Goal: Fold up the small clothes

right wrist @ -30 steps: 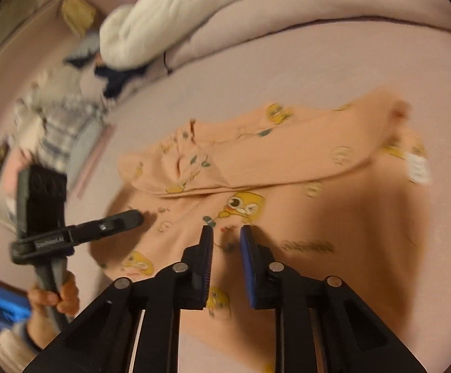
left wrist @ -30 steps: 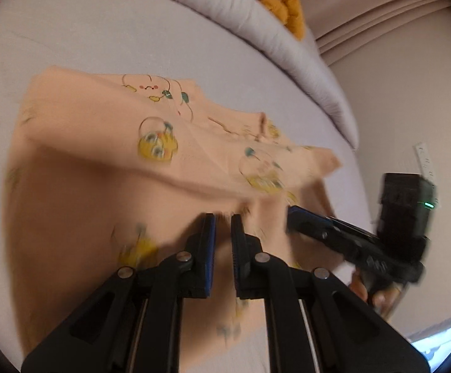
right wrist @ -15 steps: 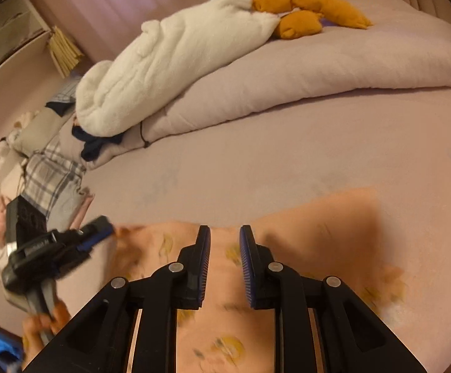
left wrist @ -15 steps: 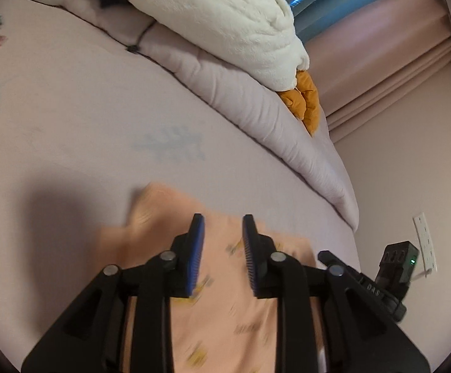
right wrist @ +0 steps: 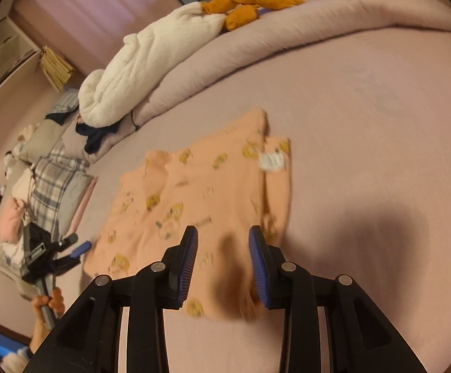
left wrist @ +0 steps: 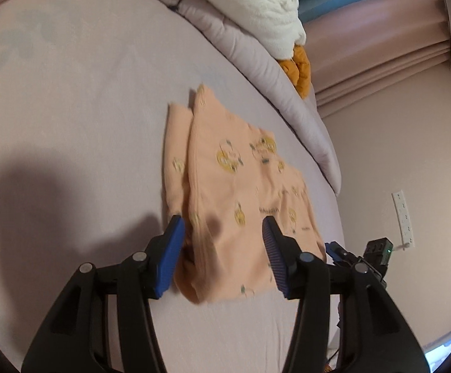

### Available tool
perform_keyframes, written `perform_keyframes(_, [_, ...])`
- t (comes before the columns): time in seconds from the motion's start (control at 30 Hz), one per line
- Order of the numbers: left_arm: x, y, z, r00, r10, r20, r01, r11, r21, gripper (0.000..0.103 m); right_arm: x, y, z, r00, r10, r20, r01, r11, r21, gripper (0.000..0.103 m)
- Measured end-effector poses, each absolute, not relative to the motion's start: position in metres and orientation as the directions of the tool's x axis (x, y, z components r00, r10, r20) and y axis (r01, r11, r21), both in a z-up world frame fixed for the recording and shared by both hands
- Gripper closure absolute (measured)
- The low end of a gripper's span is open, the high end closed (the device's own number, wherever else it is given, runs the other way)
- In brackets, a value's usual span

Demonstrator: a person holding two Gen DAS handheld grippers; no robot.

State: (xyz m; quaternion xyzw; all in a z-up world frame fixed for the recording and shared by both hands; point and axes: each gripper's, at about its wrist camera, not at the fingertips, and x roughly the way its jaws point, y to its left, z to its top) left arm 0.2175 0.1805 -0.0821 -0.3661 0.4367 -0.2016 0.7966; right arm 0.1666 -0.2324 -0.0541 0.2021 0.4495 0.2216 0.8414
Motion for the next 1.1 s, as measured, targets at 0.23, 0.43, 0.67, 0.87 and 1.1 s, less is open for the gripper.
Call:
perform_keyframes(0.23, [0.213, 0.16, -0.089, 0.481, -0.698, -0.531, 0.049, 0.625, -0.779, 0.054, 0.156, -0.232, -0.072, 0.459, 0.583, -0.671, -0.176, 0.799, 0.575, 0.069])
perform_keyframes(0.43, [0.21, 0.151, -0.087, 0.431, -0.746, -0.508, 0.127, 0.607, -0.784, 0.062, 0.148, -0.226, -0.068, 0.457, 0.61, -0.648, -0.241, 0.786, 0.569, 0.069])
perform_keyframes(0.67, [0.224, 0.149, -0.1, 0.377, -0.774, -0.509, 0.1, 0.58, -0.808, 0.062, 0.165, -0.22, -0.069, 0.459, 0.597, -0.658, -0.242, 0.797, 0.554, 0.069])
perform_keyframes(0.87, [0.221, 0.146, -0.105, 0.363, -0.773, -0.521, 0.108, 0.59, -0.8, 0.092, 0.17, -0.207, -0.073, 0.45, 0.576, -0.683, -0.265, 0.816, 0.514, 0.076])
perform_keyframes(1.1, [0.186, 0.161, -0.092, 0.338, -0.875, -0.346, 0.27, 0.443, -0.855, 0.098, 0.147, -0.232, -0.067, 0.467, 0.655, -0.594, -0.314, 0.751, 0.581, 0.095])
